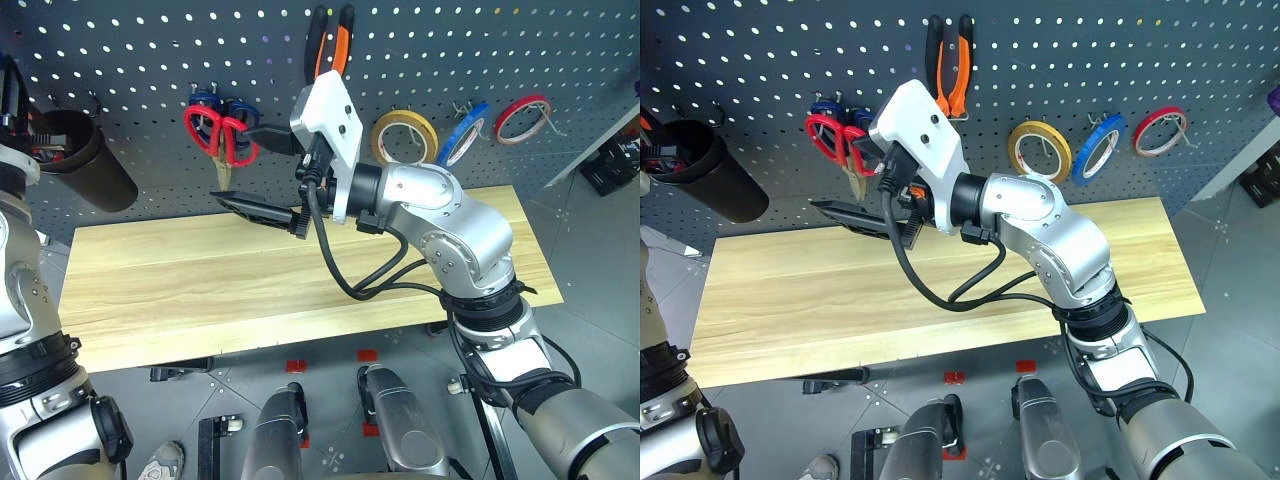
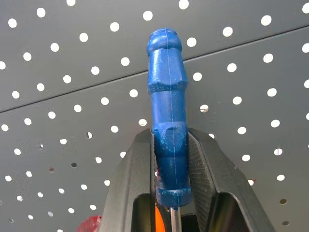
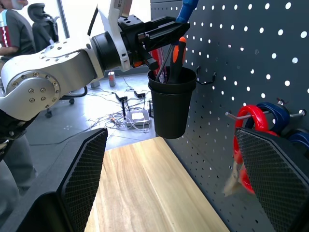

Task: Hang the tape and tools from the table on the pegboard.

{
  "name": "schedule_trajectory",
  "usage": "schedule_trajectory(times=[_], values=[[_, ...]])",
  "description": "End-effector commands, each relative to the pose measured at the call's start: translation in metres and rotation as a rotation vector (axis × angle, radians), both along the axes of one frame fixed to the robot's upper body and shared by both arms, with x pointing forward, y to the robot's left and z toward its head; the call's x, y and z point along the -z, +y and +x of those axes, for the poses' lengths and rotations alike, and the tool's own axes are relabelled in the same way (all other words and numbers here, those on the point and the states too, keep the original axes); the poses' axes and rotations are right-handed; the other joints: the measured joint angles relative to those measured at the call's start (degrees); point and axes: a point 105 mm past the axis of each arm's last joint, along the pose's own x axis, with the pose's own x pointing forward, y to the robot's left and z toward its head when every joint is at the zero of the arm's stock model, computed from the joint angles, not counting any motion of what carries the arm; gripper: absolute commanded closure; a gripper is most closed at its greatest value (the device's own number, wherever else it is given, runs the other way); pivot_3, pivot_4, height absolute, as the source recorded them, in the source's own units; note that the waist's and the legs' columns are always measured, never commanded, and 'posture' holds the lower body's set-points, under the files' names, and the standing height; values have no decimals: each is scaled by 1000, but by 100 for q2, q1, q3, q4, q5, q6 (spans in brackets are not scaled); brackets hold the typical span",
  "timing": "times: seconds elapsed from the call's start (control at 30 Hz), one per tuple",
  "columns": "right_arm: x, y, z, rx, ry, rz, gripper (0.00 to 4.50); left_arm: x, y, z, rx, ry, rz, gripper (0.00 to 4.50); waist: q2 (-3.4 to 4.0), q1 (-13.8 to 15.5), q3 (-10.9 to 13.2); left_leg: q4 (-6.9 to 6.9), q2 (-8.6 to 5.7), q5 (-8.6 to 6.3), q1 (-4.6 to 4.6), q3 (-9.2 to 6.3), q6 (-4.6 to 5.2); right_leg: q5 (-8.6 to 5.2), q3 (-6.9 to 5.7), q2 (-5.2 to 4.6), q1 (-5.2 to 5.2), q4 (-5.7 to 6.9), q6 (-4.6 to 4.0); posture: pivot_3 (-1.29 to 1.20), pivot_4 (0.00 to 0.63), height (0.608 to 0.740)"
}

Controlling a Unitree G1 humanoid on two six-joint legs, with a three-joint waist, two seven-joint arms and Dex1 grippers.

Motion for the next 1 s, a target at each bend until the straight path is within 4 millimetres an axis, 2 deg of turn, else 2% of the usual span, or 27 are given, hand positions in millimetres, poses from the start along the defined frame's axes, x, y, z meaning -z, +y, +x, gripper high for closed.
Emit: schedule_trajectory(times=[0.03,0.17,0.33,0.37,0.6,0.83,0.93,1.0], values=[[-13,-1,-10,-34,-55,45,0,-20,-1,-27,-35,-129,19,2981,0,-2,0,0,0,0,0,0,0,0,0,0,0,0,0,-239,277,740],[-12,-1,-8,-31,-52,44,0,-20,1,-38,-64,-164,2,1768,-1,-3,-1,0,1,0,0,1,0,1,-1,0,0,0,-1,-232,276,740],[-11,0,-8,-37,-54,44,0,-19,0,-42,-66,-174,-6,223,-6,11,-5,3,0,0,0,1,0,1,0,0,1,1,-2,-225,273,740],[-11,0,-8,-37,-54,43,0,-19,-1,-41,-68,-170,-7,29,-8,11,-7,4,0,0,0,1,0,1,0,0,1,1,-2,-225,273,740],[-9,-8,-9,-33,-52,53,0,-7,-17,-43,-1,-44,27,29,-13,4,-67,1,0,0,0,1,0,2,1,0,1,2,-4,-222,253,740],[-2,-34,3,68,-12,119,0,20,-53,-51,226,174,8,29,-10,54,-271,-2,1,0,0,-2,0,2,-1,1,3,-2,-4,-161,209,740],[16,-51,4,101,1,71,0,53,-68,-53,355,323,-97,29,5,108,-388,-5,0,-1,1,-1,0,2,1,1,5,-4,-4,-161,197,740],[33,-62,-1,92,45,26,0,76,-75,-57,381,408,-159,29,9,154,-443,-7,-1,-4,7,0,4,2,4,1,13,-6,-4,-159,186,740]])
